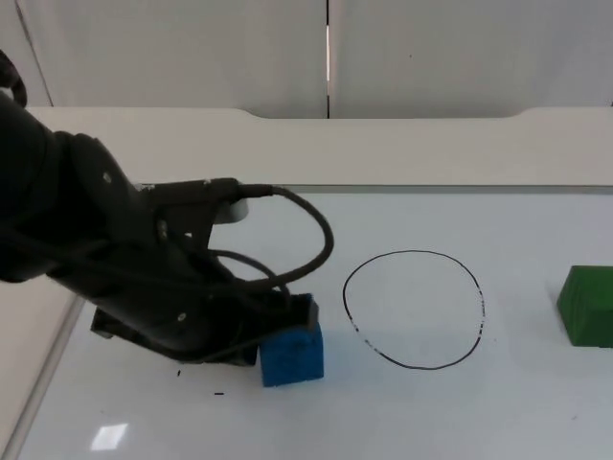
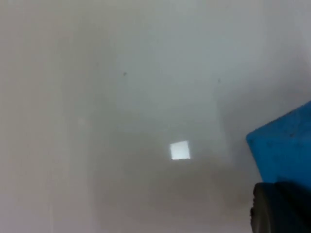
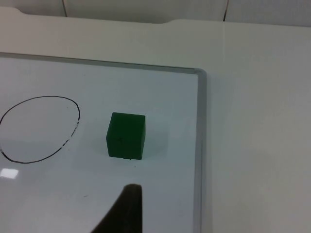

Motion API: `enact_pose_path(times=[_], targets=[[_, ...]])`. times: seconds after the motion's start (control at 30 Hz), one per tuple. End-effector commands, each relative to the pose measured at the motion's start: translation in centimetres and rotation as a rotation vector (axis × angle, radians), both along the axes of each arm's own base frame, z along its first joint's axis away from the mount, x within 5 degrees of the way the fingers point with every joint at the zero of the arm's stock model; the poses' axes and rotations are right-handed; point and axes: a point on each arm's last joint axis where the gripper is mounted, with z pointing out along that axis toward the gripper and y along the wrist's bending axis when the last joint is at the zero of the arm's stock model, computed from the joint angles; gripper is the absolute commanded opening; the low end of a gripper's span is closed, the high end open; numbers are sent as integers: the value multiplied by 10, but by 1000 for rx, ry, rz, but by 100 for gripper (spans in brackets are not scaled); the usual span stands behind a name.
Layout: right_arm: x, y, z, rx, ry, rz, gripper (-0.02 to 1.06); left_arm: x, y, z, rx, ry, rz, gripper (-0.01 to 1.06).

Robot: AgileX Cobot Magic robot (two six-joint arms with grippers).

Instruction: Push the two cubes into the marked area.

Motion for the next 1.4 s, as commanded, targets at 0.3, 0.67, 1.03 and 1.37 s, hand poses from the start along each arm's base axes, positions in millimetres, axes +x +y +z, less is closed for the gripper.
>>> enact_pose_path(times=[0.3,0.67,1.03,1.37], targets=[[0,0,-2,-3,2,-5,105,8,-19,-7,-31,89,-68,0],[0,0,-2,-3,2,-5,105,-2,-27,-8,-52,149,-97,0],[0,0,-2,-3,2,-5,105,-3,-34,-9,-39,108,-103,0],[0,0,-2,-3,2,-5,105,5,-32,-9,-21,30,-70,0]])
